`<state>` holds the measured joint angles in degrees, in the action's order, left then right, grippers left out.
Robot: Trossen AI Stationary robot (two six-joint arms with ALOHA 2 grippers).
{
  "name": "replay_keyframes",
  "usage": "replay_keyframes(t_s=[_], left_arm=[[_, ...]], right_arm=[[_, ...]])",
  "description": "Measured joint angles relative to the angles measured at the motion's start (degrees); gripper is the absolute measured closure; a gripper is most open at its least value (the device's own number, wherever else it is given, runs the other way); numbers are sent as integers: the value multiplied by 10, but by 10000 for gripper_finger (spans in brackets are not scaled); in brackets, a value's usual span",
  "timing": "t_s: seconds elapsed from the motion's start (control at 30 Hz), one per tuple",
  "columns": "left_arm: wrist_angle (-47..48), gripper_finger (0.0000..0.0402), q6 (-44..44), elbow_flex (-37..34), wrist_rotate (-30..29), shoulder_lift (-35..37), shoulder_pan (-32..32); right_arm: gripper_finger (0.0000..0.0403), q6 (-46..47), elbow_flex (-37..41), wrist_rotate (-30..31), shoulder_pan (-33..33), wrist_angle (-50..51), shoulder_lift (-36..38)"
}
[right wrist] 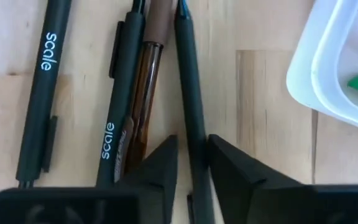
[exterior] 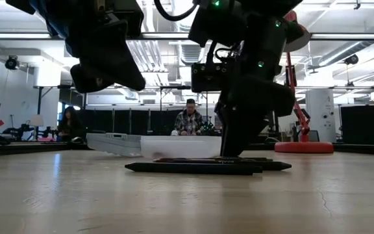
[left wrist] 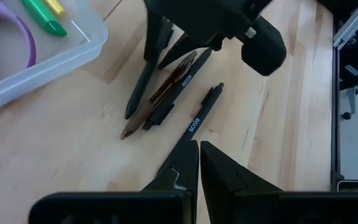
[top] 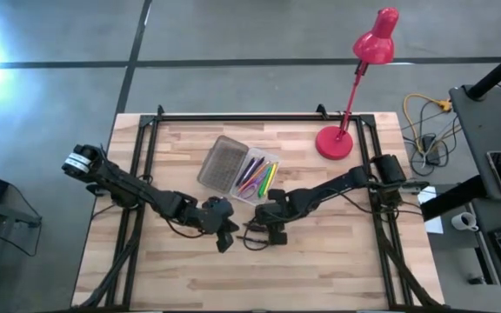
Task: Pick & place school supplies into a supply box
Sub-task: Put the black pen into the supply box
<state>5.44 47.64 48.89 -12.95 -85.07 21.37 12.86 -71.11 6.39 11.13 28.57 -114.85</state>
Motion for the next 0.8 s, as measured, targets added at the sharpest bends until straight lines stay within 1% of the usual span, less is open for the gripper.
replay_keyframes(t_s=[0.1,0.13,0.23,0.3,0.37,0.47,0.53,0.57,0.63,0.7,0.8], left_arm=[[0,401,3,0,-2,2,0],[0,401,3,0,-5,4,0],[4,401,6,0,-9,13,0],[24,401,27,0,-17,23,0],[60,401,62,0,-41,37,4],[126,401,121,0,-97,64,17],[161,401,155,0,-136,83,28],[174,401,166,0,-153,93,32],[195,401,178,-1,-176,112,41],[196,401,179,-1,-185,130,42],[200,401,179,-1,-191,152,45]], right_arm=[[374,0,0,7,-2,20,6],[381,0,1,11,-3,33,11],[384,12,5,14,-5,56,29],[385,49,7,14,-5,64,51],[386,118,7,14,-9,57,85],[387,292,9,15,-28,36,134],[388,410,18,36,-44,15,153],[388,454,23,51,-54,-8,159],[388,523,32,74,-73,-66,165],[384,587,43,79,-94,-114,160],[372,721,60,106,-111,-152,134]])
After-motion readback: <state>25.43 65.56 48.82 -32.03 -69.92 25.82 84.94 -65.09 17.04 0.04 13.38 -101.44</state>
